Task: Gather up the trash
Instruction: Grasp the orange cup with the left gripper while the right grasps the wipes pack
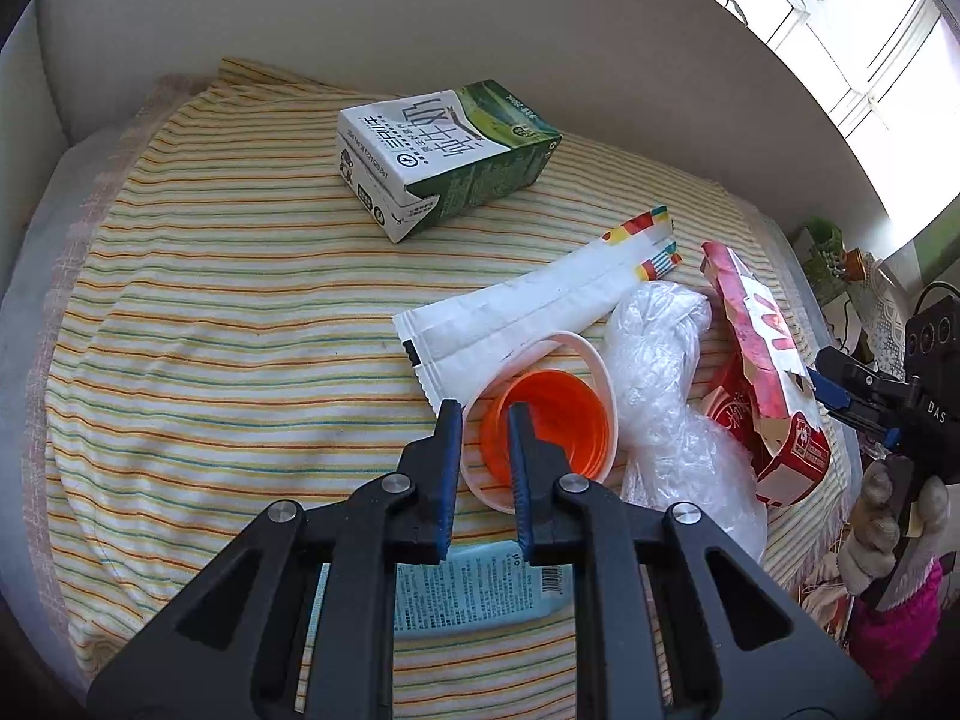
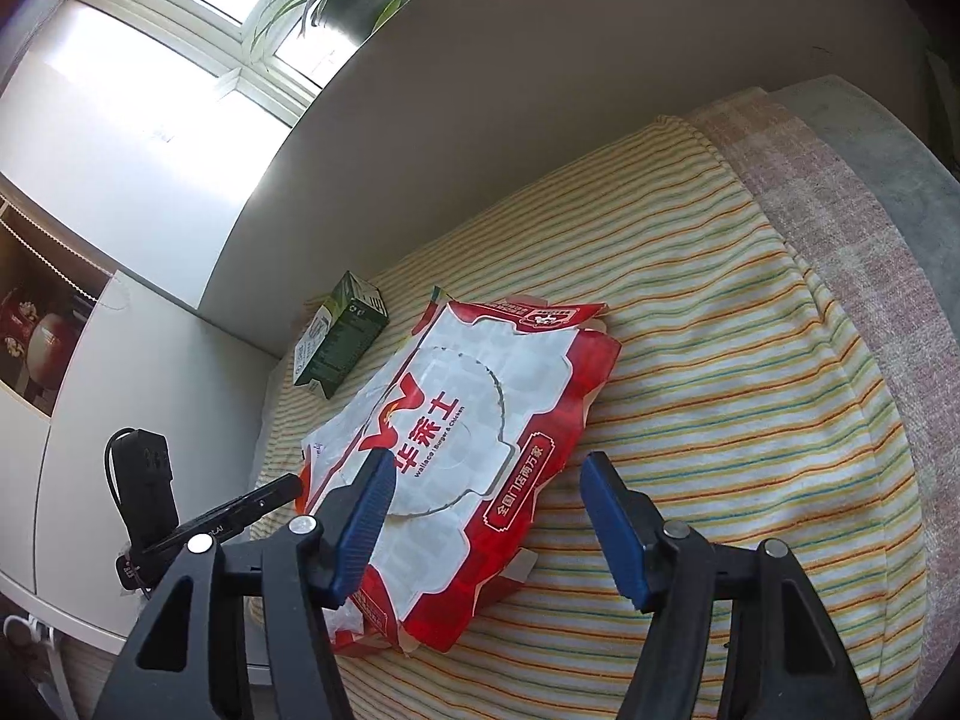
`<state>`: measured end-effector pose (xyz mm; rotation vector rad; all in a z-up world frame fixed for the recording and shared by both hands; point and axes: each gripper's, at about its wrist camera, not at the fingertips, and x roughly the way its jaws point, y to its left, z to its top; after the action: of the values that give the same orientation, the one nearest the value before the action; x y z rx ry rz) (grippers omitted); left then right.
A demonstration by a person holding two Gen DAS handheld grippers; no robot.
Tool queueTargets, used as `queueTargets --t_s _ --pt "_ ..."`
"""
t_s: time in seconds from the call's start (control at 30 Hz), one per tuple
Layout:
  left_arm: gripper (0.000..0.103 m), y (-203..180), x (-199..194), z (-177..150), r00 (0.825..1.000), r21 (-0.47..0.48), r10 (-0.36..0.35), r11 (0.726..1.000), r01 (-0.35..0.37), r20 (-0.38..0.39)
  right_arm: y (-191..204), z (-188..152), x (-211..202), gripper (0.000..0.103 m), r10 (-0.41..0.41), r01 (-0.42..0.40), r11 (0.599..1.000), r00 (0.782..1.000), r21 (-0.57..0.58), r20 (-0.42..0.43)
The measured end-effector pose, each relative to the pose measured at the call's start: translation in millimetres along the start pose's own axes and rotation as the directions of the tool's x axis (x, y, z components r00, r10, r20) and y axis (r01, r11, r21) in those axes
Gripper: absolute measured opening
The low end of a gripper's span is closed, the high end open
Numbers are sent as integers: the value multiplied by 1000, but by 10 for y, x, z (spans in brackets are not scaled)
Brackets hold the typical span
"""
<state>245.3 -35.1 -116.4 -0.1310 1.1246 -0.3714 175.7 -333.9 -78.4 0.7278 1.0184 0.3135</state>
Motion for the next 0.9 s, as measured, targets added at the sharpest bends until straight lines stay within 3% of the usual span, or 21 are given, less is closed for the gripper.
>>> queueTargets --t_s 0.2,0.37,0.43,0.53,0.67,0.73,0.9 --pt "14 -46 103 4 998 18 53 998 -53 -19 7 12 69 68 -12 12 1000 1000 -7 -7" --pt "3 -13 75 7 999 1 44 999 -44 15 36 11 112 66 -17 17 1000 1000 -12 -9" --pt "2 -2 29 6 998 1 48 999 -48 34 39 8 134 51 -22 22 1000 1000 -12 -15" --pt "2 -11 -50 -9 997 9 53 999 -54 57 26 3 145 38 -17 17 1000 1000 -4 -20" --pt "2 -18 -155 -40 995 13 57 998 -58 83 24 2 140 32 -9 8 1000 1000 -4 -12" --pt "2 -8 -200 -45 994 8 51 999 -52 95 25 0 125 22 -9 9 1000 1000 -4 -3" --pt "0 25 -225 -50 996 0 12 1000 -12 87 64 9 37 18 -2 2 1000 1000 -11 24"
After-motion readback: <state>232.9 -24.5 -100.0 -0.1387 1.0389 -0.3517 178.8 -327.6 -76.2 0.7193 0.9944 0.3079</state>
